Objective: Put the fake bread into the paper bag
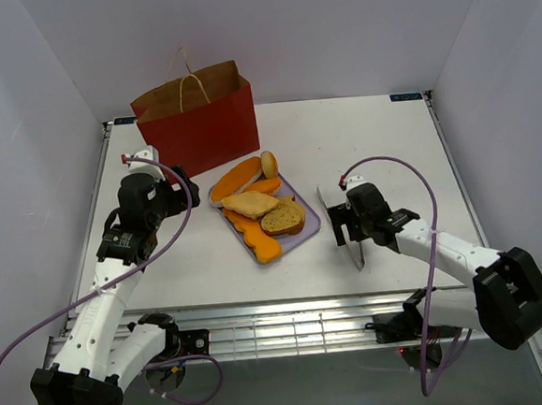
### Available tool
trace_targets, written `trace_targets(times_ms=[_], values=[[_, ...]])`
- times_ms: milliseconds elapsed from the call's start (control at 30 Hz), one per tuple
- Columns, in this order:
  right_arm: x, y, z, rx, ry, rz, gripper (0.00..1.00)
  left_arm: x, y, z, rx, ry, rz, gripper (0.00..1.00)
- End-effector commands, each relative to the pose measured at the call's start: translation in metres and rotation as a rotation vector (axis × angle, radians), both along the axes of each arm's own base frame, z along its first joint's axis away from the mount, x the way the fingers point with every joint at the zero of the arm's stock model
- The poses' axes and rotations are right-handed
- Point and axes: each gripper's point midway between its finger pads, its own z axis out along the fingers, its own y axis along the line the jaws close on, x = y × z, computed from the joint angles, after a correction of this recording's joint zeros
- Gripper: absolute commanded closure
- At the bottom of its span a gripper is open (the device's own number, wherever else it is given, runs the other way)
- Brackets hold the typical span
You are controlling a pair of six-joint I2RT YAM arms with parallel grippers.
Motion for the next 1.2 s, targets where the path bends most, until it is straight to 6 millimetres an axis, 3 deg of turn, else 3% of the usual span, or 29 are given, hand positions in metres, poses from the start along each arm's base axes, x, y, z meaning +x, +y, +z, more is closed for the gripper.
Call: trace_targets(times_ms=[0,467,633,1167], values=[[0.012,0.012,0.009,0.028,-0.03,0.021,0.1,-0.002,-0.003,0.008,-0.006,-0.027,-0.014,0.02],[0.028,0.021,-0.002,0.033,-0.031,-0.007,0.1,-0.002,-0.005,0.008,0.0,-0.03,-0.025,0.02],[0.037,0.017,0.002,0.025,-0.052,-0.05,0.1,-0.002,-0.006,0.008,0.002,-0.03,-0.029,0.02],[0.039,0.007,-0.016,0.028,-0.014,-0.112,0.08,-0.002,-0.009,0.005,0.004,-0.019,-0.038,0.02]])
